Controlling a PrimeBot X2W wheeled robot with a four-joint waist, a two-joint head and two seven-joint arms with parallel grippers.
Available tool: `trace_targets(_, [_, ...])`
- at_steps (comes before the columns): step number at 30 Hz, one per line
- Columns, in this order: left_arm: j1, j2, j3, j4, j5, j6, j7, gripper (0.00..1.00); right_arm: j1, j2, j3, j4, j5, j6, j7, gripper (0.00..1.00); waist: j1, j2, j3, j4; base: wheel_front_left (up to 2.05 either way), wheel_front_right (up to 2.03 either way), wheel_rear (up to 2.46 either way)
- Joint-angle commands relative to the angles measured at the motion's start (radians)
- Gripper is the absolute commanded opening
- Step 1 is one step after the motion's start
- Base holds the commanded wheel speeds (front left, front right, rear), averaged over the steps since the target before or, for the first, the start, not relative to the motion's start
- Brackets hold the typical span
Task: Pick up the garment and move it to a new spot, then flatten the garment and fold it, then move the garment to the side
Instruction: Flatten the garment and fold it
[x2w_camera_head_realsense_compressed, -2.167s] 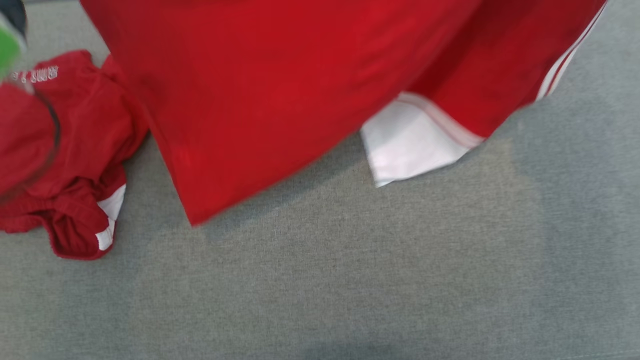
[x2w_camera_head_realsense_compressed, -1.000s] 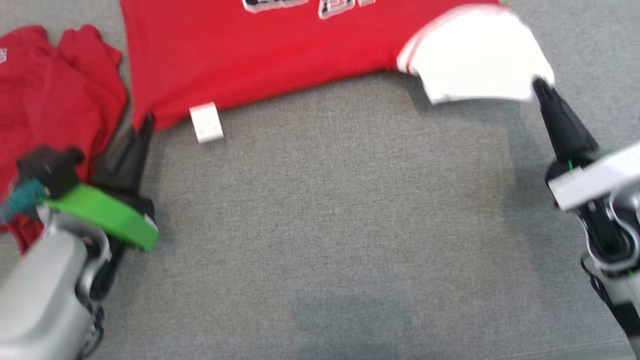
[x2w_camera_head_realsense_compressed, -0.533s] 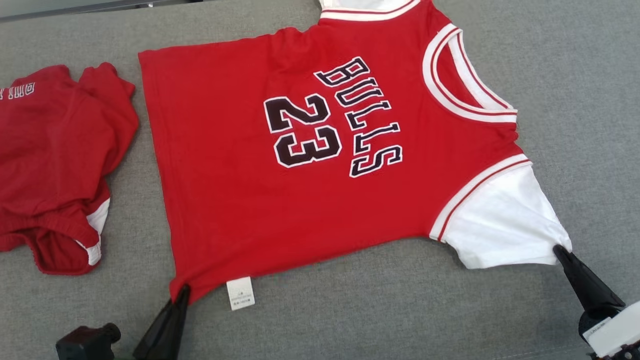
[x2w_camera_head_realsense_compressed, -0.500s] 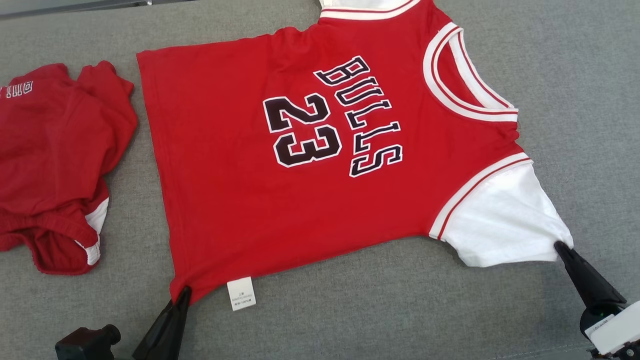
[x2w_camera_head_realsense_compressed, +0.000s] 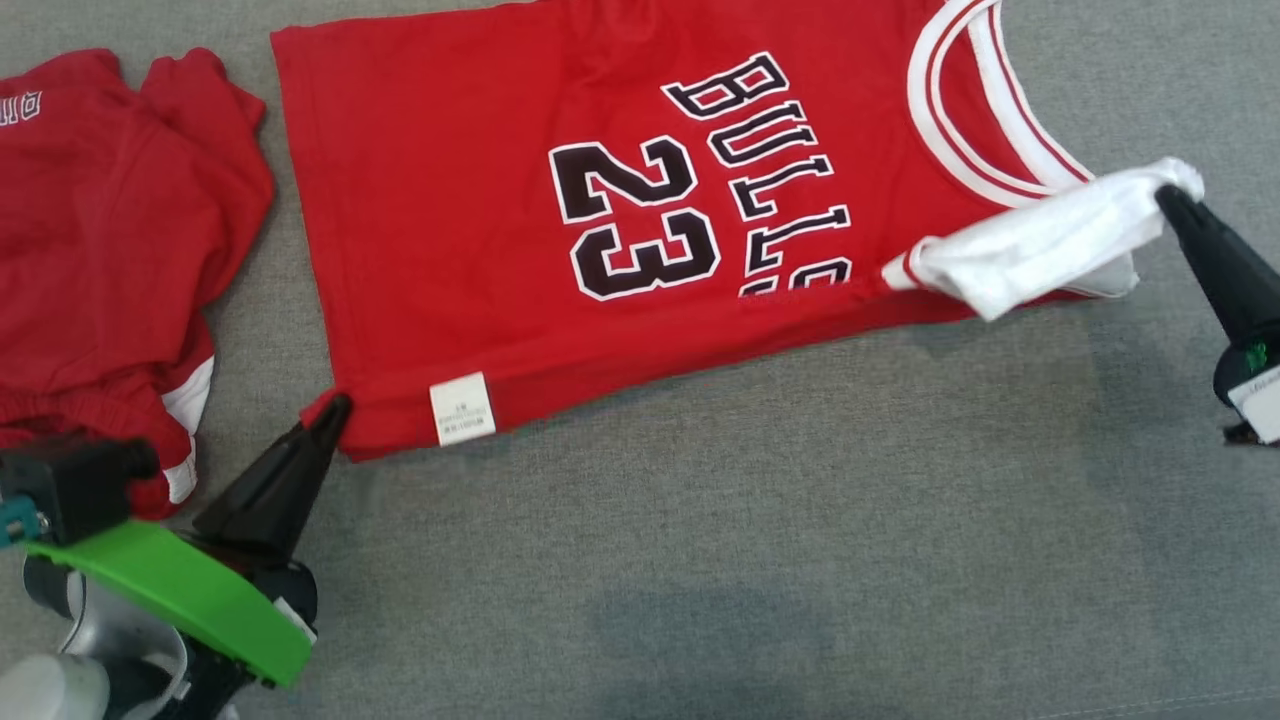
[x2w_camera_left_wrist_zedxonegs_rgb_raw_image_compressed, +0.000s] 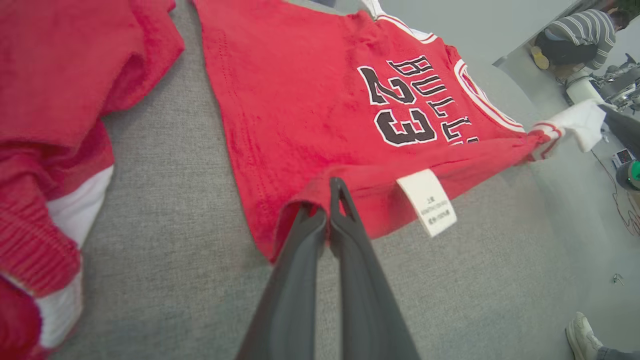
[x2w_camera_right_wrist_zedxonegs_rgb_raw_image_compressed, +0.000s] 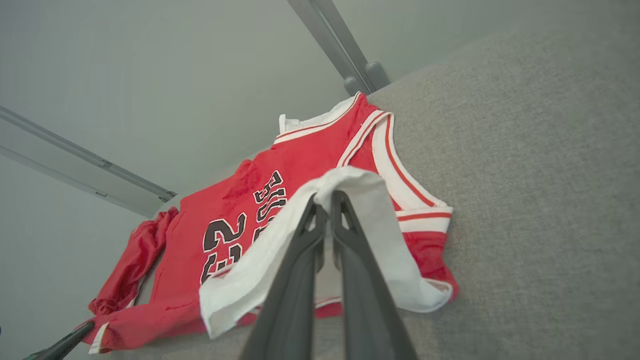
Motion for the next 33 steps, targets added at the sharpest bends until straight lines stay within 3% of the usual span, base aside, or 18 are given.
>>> trace_targets(1, [-0.061,0.008,0.016,-0.011,-0.038,0.009,0.044,0.00,-0.081,0.019,-0.003,0.049,-0.024,0.000,0.029,0.00,0.0001,0.0062,0.029,0.026,0.00,0.00,0.00])
trace_targets(5, [-0.163,-0.004,0.007,0.022,-0.045,0.010,0.108,0.00,-0.179,0.035,0.002,0.119,-0.079,0.000,0.066,0.00,0.0001,0.0062,0.052,0.054,0.00,0.00,0.00])
trace_targets(11, [-0.389,-0.089,-0.075,0.212,-0.001,-0.006,0.213,0.00,-0.328,0.104,0.007,0.255,-0.191,0.000,0.111,0.00,0.0001,0.0062,0.083,0.079,0.00,0.00,0.00])
trace_targets(13, [-0.440,-0.117,-0.086,0.274,0.016,-0.015,0.209,0.00,-0.347,0.124,0.015,0.282,-0.234,0.000,0.122,0.69,0.0001,0.0062,0.087,0.081,0.00,0.00,0.00])
trace_targets(14, [-0.458,-0.124,-0.094,0.302,0.023,-0.022,0.212,0.00,-0.355,0.130,0.017,0.290,-0.255,0.000,0.125,0.94,0.0001,0.0062,0.088,0.080,0.00,0.00,0.00])
trace_targets(15, [-0.473,-0.135,-0.100,0.328,0.023,-0.025,0.217,0.00,-0.364,0.132,0.014,0.295,-0.277,0.000,0.121,1.00,0.0001,0.0062,0.088,0.079,0.00,0.00,0.00])
trace_targets(16, [-0.488,-0.144,-0.102,0.354,0.027,-0.028,0.215,0.18,-0.368,0.139,0.010,0.301,-0.295,0.000,0.119,1.00,0.0001,0.0062,0.088,0.077,0.00,0.00,0.00])
trace_targets(17, [-0.498,-0.149,-0.100,0.376,0.033,-0.016,0.209,0.44,-0.371,0.145,0.008,0.298,-0.311,0.000,0.110,1.00,0.0001,0.0062,0.086,0.073,0.00,0.00,0.00])
trace_targets(18, [-0.502,-0.151,-0.102,0.391,0.035,-0.012,0.210,1.00,-0.374,0.151,0.001,0.293,-0.328,0.000,0.099,1.00,0.0001,0.0062,0.083,0.068,0.00,0.00,0.00])
trace_targets(23, [-0.454,-0.121,-0.101,0.393,0.063,0.012,0.190,1.00,-0.337,0.131,-0.024,0.207,-0.383,0.000,0.077,1.00,0.0001,0.0062,0.061,0.053,0.00,0.00,0.00])
trace_targets(29, [-0.344,-0.066,-0.081,0.242,0.034,0.040,0.178,1.00,-0.199,0.050,-0.027,0.099,-0.476,0.000,0.179,1.00,0.0001,0.0062,0.050,0.042,0.00,0.00,0.00])
trace_targets(33, [-0.279,-0.038,-0.085,0.157,-0.002,0.065,0.217,1.00,-0.124,0.038,-0.034,0.067,-0.539,0.000,0.243,1.00,0.0001,0.0062,0.062,0.038,0.00,0.00,0.00])
